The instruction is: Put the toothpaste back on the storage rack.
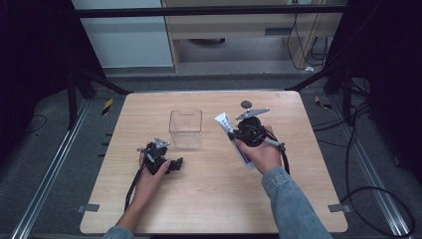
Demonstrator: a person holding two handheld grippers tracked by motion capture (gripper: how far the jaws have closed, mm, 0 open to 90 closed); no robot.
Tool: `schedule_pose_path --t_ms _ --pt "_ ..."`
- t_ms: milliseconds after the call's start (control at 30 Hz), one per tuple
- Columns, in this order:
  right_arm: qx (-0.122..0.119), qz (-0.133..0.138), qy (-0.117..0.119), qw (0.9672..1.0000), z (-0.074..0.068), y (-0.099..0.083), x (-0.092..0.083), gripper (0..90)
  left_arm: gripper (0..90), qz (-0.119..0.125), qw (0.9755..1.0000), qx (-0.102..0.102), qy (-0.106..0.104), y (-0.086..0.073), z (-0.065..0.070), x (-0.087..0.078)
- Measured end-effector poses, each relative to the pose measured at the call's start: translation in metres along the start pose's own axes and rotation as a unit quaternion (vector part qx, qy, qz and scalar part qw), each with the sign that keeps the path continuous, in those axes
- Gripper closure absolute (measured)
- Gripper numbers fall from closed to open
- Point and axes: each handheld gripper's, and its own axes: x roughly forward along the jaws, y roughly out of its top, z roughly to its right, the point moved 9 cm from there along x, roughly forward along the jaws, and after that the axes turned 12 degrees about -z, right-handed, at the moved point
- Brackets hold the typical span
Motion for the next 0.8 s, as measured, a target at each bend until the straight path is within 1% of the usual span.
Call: schedule_pose_path --t_ms 33,100,167,267,300,333,467,800 --pt "0.003 0.009 0.001 1.0 -0.001 0.004 -0.001 78.7 0.0 0.0 1.0 0.0 0.0 0.0 0.0 0.0" --pt "0.004 0.012 0.002 0.9999 -0.001 0.006 -0.001 78.7 0.0 0.0 1.0 0.0 0.0 0.0 0.0 0.0" --pt "0.006 0.024 0.004 0.9997 -0.003 0.013 -0.003 78.8 0.0 0.0 1.0 0.0 0.0 0.0 0.0 0.0" --pt "0.009 0.03 0.006 0.9995 -0.005 0.018 -0.004 78.8 0.0 0.0 1.0 0.0 0.0 0.0 0.0 0.0" --pt "0.007 0.035 0.005 0.9994 -0.005 0.019 -0.004 78.8 0.0 0.0 1.0 0.0 0.0 0.0 0.0 0.0" --pt "0.007 0.035 0.005 0.9994 -0.005 0.019 -0.004 78.8 0.0 0.0 1.0 0.0 0.0 0.0 0.0 0.0" --pt "0.014 0.046 0.008 0.9988 -0.005 0.029 -0.005 78.8 0.0 0.0 1.0 0.0 0.0 0.0 0.0 0.0" --pt "0.01 0.063 0.003 0.9979 -0.007 0.045 -0.008 78.8 0.0 0.0 1.0 0.0 0.0 0.0 0.0 0.0"
